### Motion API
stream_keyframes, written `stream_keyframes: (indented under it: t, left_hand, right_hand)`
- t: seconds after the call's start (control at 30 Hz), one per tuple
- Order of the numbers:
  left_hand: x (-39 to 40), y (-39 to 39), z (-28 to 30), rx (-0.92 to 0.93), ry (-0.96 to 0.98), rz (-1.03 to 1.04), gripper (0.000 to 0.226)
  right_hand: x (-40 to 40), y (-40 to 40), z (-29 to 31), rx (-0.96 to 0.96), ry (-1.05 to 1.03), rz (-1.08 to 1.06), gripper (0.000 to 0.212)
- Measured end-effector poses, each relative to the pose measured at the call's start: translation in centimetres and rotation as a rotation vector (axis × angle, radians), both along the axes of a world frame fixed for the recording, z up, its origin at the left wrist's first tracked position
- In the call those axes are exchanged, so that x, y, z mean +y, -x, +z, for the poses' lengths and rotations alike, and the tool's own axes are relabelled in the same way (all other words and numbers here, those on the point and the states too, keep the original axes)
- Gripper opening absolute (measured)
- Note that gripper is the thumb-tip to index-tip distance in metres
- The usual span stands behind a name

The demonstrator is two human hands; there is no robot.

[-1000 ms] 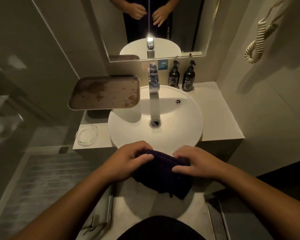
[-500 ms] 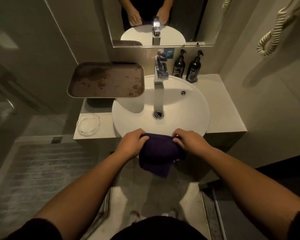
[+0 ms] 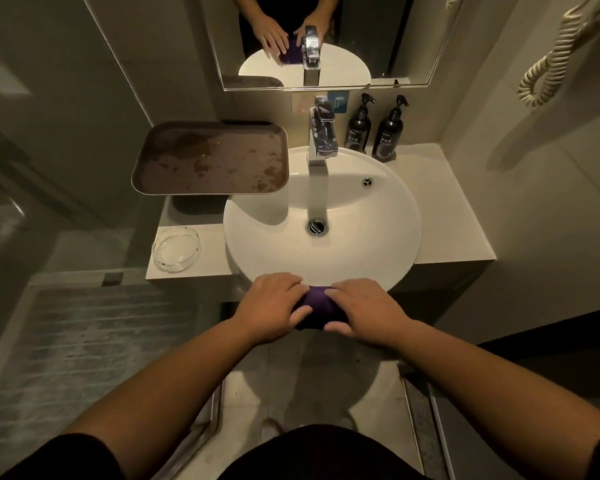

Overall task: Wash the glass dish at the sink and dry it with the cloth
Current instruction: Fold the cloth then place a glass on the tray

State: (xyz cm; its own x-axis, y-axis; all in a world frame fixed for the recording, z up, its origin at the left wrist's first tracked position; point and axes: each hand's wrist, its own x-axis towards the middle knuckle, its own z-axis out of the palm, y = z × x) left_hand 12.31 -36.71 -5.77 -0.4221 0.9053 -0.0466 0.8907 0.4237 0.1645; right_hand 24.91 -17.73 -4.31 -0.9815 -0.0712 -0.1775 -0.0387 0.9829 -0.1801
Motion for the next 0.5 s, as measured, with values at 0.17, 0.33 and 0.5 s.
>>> stream_keyframes:
  t: [0.17, 0.33, 0.5]
  left_hand:
    - [-0.6, -0.5, -0.5, 0.012, 0.05, -0.006, 0.046]
    - [-0.2, -1.2, 0.6, 0.001, 0.052, 0.026, 0.04]
    - [-0.4, -1.6, 1.5, -0.003, 0.111, 0.041, 0.047]
  right_hand:
    - [0.0, -0.2, -0.9, -0.004, 0.01, -0.044, 0.053]
    - [-0.3, 0.0, -0.3, -0.043, 0.016, -0.054, 0.049]
    - [-0.5, 0.8, 1.4, -0.186, 0.004, -0.04, 0.049]
